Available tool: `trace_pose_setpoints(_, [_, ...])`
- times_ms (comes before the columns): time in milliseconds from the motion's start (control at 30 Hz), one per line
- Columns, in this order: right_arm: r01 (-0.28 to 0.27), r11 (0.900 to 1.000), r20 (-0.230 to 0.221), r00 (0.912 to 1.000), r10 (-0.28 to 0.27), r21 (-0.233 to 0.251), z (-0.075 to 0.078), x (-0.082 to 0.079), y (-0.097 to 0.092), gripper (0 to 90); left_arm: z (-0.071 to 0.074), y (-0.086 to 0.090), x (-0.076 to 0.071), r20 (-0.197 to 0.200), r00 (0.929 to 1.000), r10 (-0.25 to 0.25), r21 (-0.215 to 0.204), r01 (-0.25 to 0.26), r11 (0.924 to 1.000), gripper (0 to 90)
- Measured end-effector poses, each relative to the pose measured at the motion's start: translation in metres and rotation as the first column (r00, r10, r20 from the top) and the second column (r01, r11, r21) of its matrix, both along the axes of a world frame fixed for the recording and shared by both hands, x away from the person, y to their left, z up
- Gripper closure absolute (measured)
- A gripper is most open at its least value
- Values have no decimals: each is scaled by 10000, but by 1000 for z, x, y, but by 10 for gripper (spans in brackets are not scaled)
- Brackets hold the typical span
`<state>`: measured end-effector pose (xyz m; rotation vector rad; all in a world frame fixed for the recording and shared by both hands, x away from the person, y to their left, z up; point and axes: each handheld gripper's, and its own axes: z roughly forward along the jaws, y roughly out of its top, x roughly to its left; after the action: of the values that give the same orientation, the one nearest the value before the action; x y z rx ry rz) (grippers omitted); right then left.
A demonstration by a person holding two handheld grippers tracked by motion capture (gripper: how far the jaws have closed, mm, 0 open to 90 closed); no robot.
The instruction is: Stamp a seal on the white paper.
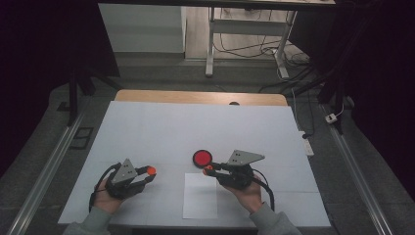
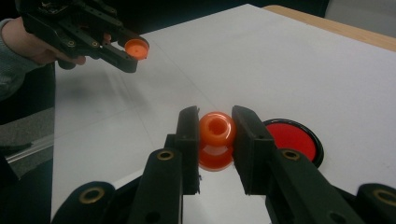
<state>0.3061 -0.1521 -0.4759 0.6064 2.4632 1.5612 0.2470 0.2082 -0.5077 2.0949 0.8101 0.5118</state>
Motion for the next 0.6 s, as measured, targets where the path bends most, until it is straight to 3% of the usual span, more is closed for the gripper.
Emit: trace_pose_setpoints(600, [-398,9979,-247,9989,386,-507,-11,-3,9,718,0,0,0,-5,10000,1,8,-1,10000,643])
